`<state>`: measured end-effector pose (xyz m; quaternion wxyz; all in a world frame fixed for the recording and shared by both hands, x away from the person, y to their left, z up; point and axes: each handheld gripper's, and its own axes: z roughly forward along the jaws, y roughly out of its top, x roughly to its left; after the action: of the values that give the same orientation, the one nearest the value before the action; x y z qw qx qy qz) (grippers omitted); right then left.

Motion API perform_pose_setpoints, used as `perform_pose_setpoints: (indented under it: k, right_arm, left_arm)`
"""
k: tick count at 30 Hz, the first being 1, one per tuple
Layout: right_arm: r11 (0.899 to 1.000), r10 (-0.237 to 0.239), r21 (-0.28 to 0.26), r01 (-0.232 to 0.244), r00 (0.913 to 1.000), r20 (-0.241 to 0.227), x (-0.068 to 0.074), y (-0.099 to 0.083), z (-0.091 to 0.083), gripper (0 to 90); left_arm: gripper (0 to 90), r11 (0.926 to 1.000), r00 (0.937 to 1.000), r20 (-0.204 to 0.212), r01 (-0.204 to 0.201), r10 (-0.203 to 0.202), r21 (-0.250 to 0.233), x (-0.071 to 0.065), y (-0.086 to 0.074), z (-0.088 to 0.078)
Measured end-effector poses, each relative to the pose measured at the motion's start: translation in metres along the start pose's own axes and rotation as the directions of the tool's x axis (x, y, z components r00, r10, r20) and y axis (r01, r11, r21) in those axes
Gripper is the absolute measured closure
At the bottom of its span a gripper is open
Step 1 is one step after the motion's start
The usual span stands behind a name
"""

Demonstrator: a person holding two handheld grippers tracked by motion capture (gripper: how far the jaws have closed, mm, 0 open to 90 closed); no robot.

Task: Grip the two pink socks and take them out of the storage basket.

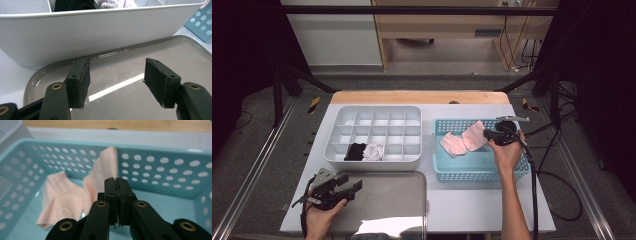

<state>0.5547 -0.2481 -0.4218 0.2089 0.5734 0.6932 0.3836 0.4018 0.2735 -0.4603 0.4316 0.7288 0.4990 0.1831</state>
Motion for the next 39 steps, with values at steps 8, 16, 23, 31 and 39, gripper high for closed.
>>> perform_pose_setpoints:
  k: [8, 16, 23, 31, 39]
  right_arm:
    - [0.996, -0.027, -0.091, 0.021, 0.9977, -0.062, 0.013, 0.010, -0.027, 88.2]
    - [0.983, -0.076, -0.173, 0.056, 0.9906, -0.114, 0.030, 0.014, -0.059, 88.2]
    - [0.971, -0.123, -0.219, 0.090, 0.9816, -0.146, 0.042, 0.008, -0.085, 88.2]
    - [0.956, -0.187, -0.266, 0.125, 0.9572, -0.221, 0.066, -0.004, -0.115, 88.2]
    - [0.948, -0.235, -0.284, 0.146, 0.9197, -0.314, 0.085, -0.022, -0.136, 88.2]
  left_arm:
    - [36.6, 1.0000, 1.0000, -0.001, 0.003, -0.003, -0.002, 0.000, 0.000, 0.000]
    - [37.1, 1.0000, 1.0000, 0.001, 0.002, -0.002, -0.007, -0.001, 0.001, -0.002]
    - [37.2, 1.0000, 1.0000, 0.002, 0.003, -0.003, -0.004, -0.001, 0.001, -0.002]
    - [37.4, 0.9999, 0.9999, 0.004, 0.012, -0.012, -0.009, 0.000, 0.001, -0.004]
    - [38.0, 0.9997, 0.9997, 0.004, 0.024, -0.024, -0.010, 0.000, 0.001, -0.004]
